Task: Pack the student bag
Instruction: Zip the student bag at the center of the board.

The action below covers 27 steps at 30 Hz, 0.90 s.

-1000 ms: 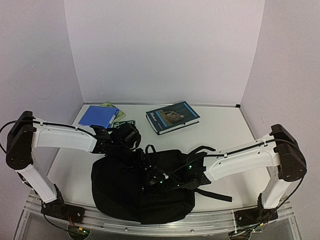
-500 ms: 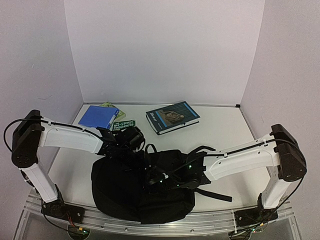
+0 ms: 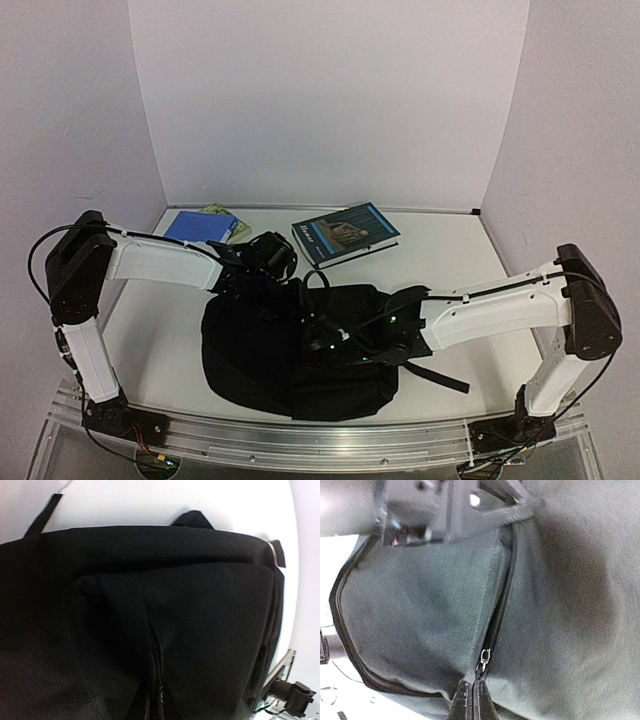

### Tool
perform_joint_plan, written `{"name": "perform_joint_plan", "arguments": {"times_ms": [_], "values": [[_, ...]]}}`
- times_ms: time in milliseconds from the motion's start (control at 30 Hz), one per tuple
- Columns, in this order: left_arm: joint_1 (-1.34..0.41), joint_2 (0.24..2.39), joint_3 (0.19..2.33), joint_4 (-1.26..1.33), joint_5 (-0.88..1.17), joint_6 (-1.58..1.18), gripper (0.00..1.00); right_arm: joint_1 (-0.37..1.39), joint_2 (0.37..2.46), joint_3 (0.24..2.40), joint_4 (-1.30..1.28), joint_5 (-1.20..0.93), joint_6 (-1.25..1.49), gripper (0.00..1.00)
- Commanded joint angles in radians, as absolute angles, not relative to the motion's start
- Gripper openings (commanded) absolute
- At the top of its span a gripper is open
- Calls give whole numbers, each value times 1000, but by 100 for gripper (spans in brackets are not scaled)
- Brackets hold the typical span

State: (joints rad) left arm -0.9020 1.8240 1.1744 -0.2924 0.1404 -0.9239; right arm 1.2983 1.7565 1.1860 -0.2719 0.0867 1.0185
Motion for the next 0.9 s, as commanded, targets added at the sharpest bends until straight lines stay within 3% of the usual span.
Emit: {"name": "perform_joint_plan", "arguments": {"times_ms": [0,867], "values": [[-849,1835,1192,-150,131,-917,0,1306,1704,1171,-287,78,1008,0],[-765,1825,1176,-139,111,-878,0,1349,1596,980,-336,-35,1113,0]]}}
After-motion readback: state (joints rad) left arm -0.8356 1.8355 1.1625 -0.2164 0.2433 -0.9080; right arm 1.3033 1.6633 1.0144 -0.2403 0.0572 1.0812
